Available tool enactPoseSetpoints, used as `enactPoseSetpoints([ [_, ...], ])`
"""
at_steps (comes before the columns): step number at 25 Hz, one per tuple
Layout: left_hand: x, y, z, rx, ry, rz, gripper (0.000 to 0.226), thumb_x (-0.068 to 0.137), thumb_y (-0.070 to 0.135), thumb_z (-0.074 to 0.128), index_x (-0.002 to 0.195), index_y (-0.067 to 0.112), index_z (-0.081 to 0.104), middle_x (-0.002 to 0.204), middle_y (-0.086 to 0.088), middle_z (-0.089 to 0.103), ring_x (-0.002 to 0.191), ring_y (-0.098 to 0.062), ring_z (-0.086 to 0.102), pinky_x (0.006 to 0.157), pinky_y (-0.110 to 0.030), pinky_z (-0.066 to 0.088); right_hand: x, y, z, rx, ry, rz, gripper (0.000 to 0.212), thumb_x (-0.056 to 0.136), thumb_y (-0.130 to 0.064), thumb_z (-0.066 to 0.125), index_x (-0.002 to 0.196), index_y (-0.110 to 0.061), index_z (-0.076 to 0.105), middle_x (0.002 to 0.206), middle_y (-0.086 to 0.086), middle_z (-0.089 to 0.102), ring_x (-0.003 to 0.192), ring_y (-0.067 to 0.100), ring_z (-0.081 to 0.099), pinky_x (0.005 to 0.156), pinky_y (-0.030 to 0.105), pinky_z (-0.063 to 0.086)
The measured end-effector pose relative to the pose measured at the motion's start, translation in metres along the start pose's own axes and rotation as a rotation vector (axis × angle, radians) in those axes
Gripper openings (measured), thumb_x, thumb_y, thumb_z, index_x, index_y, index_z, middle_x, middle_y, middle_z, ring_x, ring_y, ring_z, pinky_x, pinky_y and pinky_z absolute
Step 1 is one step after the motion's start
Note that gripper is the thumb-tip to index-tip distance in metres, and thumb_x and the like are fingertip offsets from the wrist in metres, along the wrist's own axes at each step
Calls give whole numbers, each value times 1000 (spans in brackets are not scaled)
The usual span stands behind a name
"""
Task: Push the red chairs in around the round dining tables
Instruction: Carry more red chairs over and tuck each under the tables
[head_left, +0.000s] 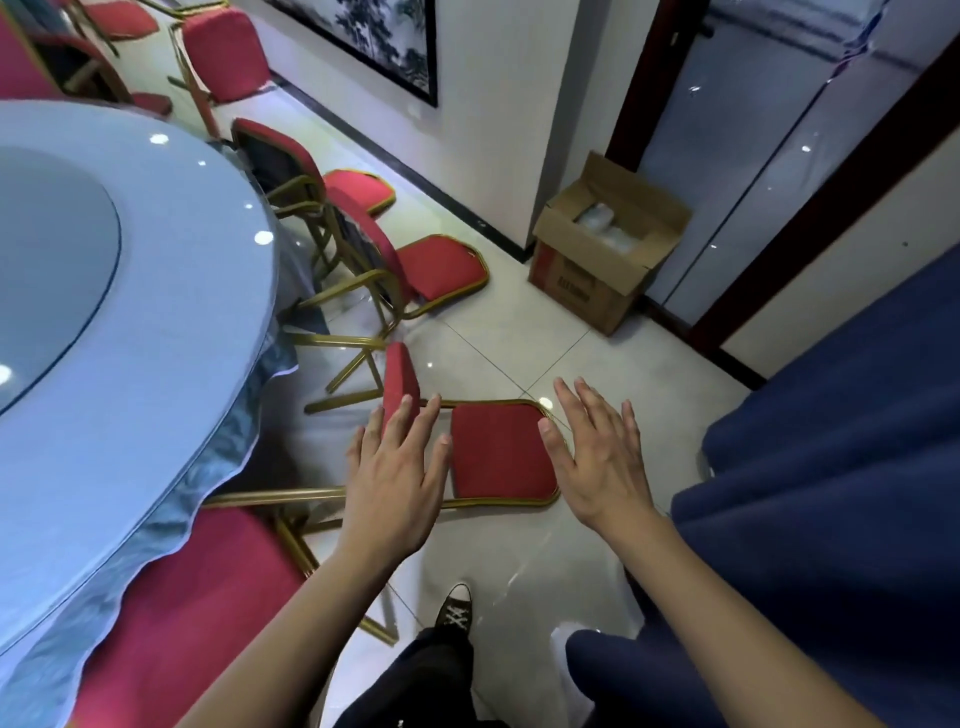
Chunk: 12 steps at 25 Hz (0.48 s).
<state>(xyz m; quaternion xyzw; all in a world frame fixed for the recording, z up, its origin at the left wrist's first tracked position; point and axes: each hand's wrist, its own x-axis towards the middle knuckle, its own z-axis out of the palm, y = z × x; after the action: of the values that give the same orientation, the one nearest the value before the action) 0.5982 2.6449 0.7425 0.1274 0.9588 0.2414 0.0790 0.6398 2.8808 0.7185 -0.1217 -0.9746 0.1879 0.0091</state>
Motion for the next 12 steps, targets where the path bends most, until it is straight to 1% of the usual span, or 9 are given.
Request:
enactPoseSetpoints([
  [6,63,26,7,3,-42,10,59,105,56,12,160,37,17,167,-1,21,156,-25,6,125,-47,8,63,10,-10,-2,3,-9,74,99,-69,4,162,-33,17,169,3,21,156,16,15,127,46,-5],
  [10,96,50,13,-1,-53,20,66,98,59,10,160,38,16,168,0,18,156,-23,3,126,-47,6,98,41,-25,-18,1,-15,73,100,-67,5,163,-31,18,169,3,20,156,16,15,127,47,-4],
  [12,112,63,19,-3,-41,2,64,100,59,11,160,37,17,168,0,18,156,-23,3,126,-47,6,117,59,-30,-27,-9,-25,74,99,-67,4,163,-31,17,169,3,20,156,16,14,127,47,-4],
])
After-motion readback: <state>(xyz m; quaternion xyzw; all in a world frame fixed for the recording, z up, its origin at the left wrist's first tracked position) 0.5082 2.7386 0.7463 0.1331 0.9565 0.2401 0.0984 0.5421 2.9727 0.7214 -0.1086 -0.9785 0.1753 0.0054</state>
